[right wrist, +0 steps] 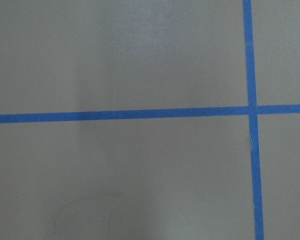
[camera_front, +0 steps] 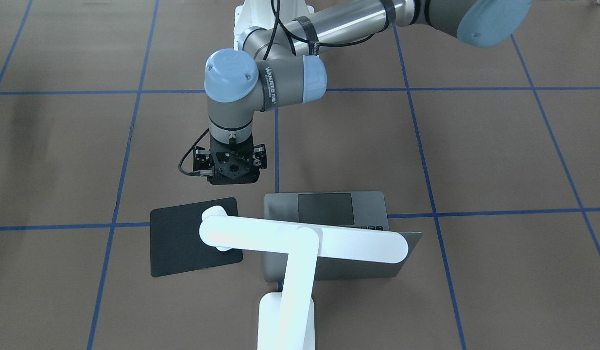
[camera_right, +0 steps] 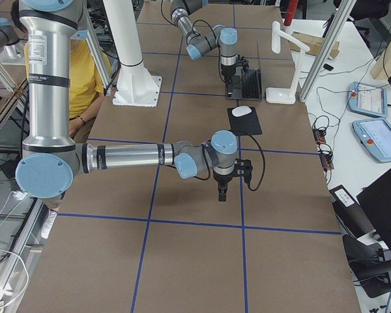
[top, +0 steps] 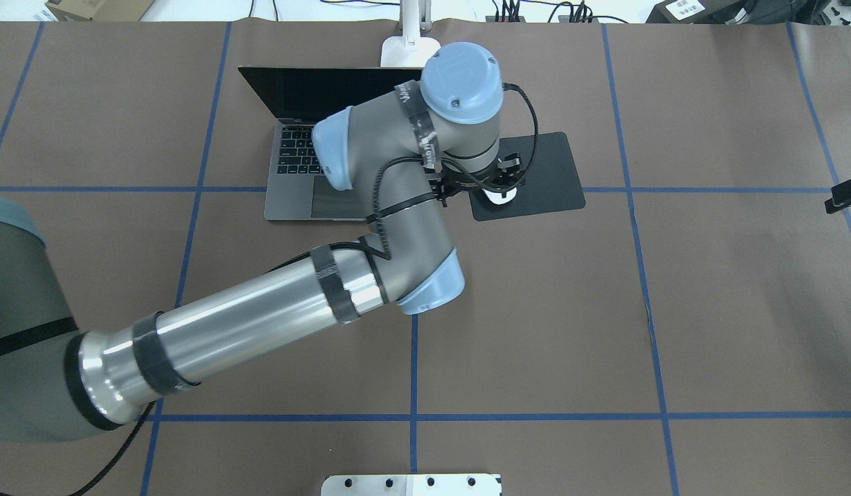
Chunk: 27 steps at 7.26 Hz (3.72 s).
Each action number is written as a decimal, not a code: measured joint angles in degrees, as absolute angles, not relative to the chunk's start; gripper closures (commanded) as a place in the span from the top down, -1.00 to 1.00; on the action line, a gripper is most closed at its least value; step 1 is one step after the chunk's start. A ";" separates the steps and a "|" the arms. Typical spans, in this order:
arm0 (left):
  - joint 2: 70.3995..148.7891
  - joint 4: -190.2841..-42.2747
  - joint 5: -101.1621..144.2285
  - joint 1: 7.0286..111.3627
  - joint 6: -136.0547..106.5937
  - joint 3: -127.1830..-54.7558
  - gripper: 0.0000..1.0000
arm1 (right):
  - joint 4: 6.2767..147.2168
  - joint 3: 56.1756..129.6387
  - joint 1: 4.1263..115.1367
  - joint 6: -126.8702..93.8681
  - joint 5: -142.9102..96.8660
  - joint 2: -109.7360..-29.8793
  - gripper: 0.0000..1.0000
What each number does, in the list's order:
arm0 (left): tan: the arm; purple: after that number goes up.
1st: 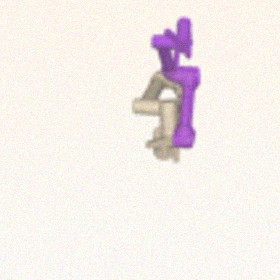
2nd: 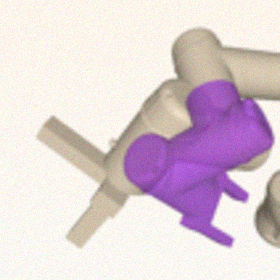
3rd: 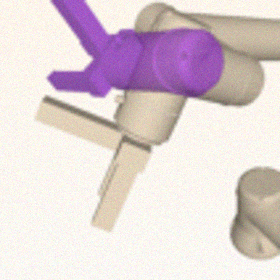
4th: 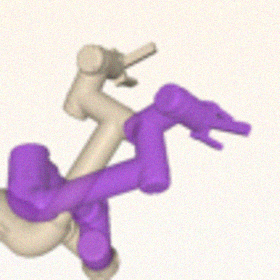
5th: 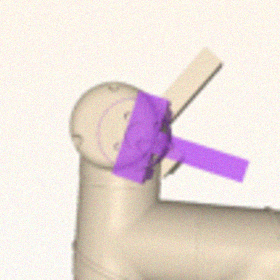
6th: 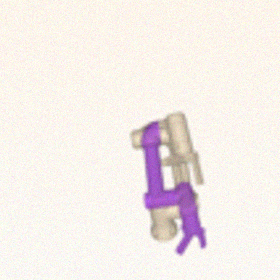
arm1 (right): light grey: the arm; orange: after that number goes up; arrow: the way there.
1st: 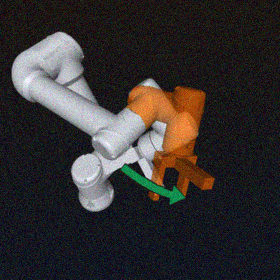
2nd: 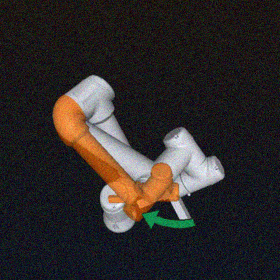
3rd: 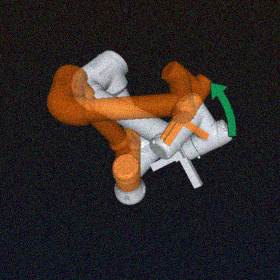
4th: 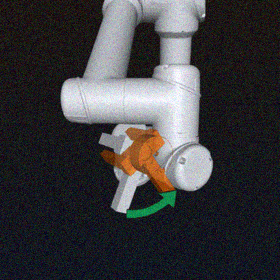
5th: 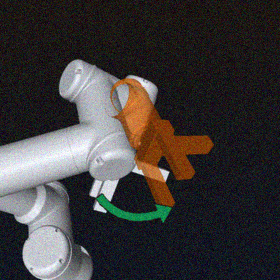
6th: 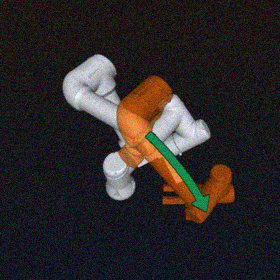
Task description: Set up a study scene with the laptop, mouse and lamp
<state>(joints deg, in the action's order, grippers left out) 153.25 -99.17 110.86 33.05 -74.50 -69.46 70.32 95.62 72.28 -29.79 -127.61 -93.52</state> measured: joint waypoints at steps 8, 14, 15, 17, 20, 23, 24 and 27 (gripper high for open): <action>106.00 -84.36 126.77 59.28 -22.42 -109.98 0.99 | 73.63 95.98 79.00 -18.74 -131.12 -93.76 1.00; 90.47 -85.52 132.50 85.24 13.44 -93.93 0.99 | 94.02 96.40 91.71 12.28 -130.10 -92.86 1.00; 89.41 -86.65 132.35 87.76 14.34 -91.12 0.99 | 94.08 96.39 91.86 12.53 -129.91 -92.92 1.00; 88.25 -88.04 133.01 90.13 14.59 -90.06 0.99 | 94.07 96.40 91.90 12.59 -130.11 -92.63 1.00; 88.28 -88.20 135.33 92.97 14.96 -91.37 0.99 | 94.13 96.78 91.82 12.65 -130.48 -91.67 1.00; 88.24 -88.64 135.93 93.35 15.03 -93.50 0.99 | 93.69 97.05 91.76 12.62 -131.74 -92.16 1.00; 87.88 -88.64 135.91 93.37 14.86 -94.27 0.99 | 93.64 97.05 91.76 12.52 -131.97 -92.29 1.00; 87.14 -88.66 135.88 93.42 14.70 -95.32 0.99 | 93.61 97.06 91.69 12.40 -132.09 -92.23 1.00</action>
<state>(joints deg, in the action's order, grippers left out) 87.14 -88.66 135.88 93.42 14.70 -95.32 93.61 97.06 91.69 12.40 -132.09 -92.23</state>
